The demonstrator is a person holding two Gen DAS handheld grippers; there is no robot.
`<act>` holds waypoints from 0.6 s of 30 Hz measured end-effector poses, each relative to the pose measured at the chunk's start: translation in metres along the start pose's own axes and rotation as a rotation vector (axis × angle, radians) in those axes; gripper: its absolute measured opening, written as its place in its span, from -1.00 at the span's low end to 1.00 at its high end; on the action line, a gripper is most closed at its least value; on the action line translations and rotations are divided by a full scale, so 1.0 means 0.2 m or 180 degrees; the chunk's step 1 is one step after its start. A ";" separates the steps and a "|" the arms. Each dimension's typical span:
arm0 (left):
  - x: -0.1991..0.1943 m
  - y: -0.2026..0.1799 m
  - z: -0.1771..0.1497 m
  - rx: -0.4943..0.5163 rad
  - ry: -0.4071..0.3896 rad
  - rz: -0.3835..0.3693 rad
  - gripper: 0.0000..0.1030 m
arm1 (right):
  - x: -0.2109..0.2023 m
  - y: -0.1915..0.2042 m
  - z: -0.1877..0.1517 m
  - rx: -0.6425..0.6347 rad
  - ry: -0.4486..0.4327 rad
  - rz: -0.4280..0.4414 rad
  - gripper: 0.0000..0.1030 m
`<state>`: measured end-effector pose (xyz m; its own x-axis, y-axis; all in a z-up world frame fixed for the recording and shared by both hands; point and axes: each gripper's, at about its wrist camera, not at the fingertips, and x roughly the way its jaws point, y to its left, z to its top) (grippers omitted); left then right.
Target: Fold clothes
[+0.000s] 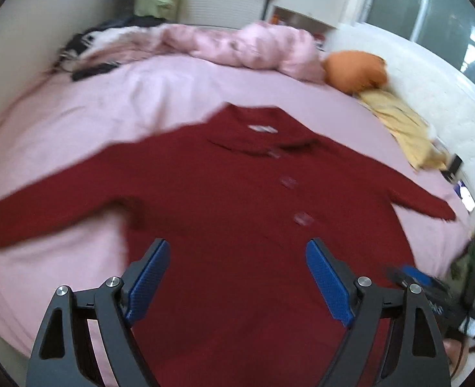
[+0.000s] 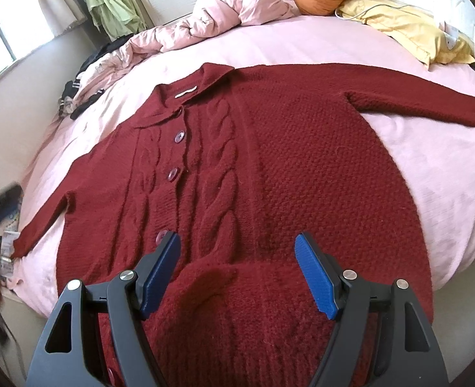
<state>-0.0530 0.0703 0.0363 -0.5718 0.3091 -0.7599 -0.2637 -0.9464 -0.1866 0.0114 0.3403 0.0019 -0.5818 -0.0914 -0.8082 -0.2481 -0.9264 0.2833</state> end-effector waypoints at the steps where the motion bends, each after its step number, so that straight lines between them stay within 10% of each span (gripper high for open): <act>1: 0.02 -0.04 -0.04 -0.0006 0.0009 0.0004 0.68 | 0.00 -0.01 0.00 0.0003 -0.0008 0.0023 0.43; 8: 0.29 -0.30 -0.32 0.0016 0.0609 0.0445 0.68 | -0.01 0.01 -0.01 -0.0071 -0.0033 0.0051 0.43; 18: 0.29 -0.30 -0.31 0.0130 0.0565 0.0486 0.68 | -0.02 0.01 -0.01 -0.0051 -0.0062 0.0125 0.43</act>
<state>-0.0219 0.1391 -0.0343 -0.4628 0.1380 -0.8757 -0.2179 -0.9752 -0.0386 0.0148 0.3389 0.0042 -0.6059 -0.1209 -0.7863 -0.2122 -0.9280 0.3062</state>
